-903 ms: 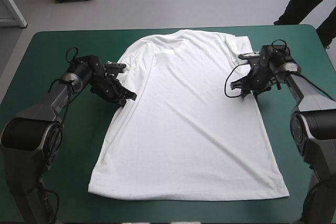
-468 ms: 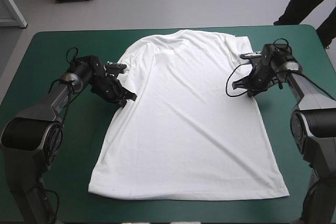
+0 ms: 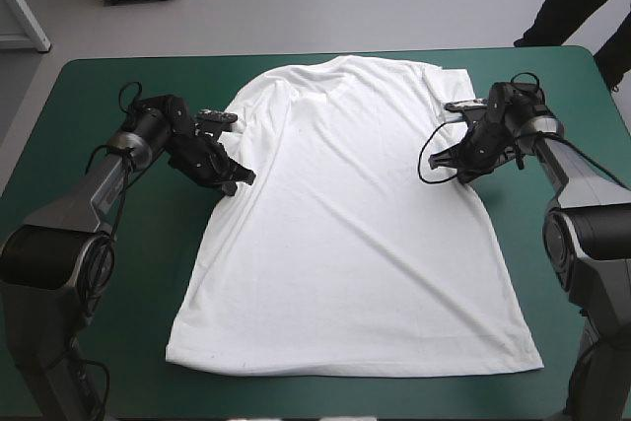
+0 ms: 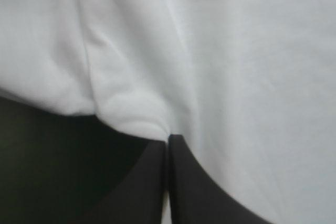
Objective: Fold the cloth
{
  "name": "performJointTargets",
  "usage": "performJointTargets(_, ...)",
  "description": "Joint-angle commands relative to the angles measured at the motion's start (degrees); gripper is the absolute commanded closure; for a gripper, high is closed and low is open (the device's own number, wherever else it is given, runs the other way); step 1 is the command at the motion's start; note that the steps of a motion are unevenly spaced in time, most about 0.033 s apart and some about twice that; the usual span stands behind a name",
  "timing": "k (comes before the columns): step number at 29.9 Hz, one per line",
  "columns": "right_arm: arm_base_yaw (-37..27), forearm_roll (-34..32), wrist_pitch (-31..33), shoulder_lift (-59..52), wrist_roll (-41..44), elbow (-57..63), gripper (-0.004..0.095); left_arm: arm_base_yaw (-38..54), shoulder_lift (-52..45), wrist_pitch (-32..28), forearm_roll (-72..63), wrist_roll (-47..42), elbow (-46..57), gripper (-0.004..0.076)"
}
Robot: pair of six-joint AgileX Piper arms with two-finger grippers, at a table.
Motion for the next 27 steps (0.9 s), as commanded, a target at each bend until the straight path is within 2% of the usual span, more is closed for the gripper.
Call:
performJointTargets(1, 0.9, 2.0, 2.4, -5.2, -0.4, -0.6, 0.092, -0.3, -6.9, 1.8, 0.2, -0.2, -3.2, 0.0746)
performJointTargets(6, 0.6, -2.2, 2.2, -11.4, 1.3, -0.6, 0.0921, -0.3, -12.9, 3.2, 2.9, -1.6, -3.7, 0.0746)
performJointTargets(19, -1.4, -3.5, 1.0, -28.1, 1.5, -1.2, 0.0921, -0.3, -28.2, 4.6, 3.0, -1.7, -9.9, 0.0746)
performJointTargets(24, -1.4, -7.4, 0.1, -35.5, 3.5, -7.4, 0.0921, -0.3, -33.9, 4.5, 6.4, -1.7, -15.2, 0.0746)
performJointTargets(27, -1.4, -7.4, -0.8, -38.6, 3.6, -12.1, 0.0921, -0.3, -36.7, 3.5, 8.1, -1.9, -18.5, 0.0746)
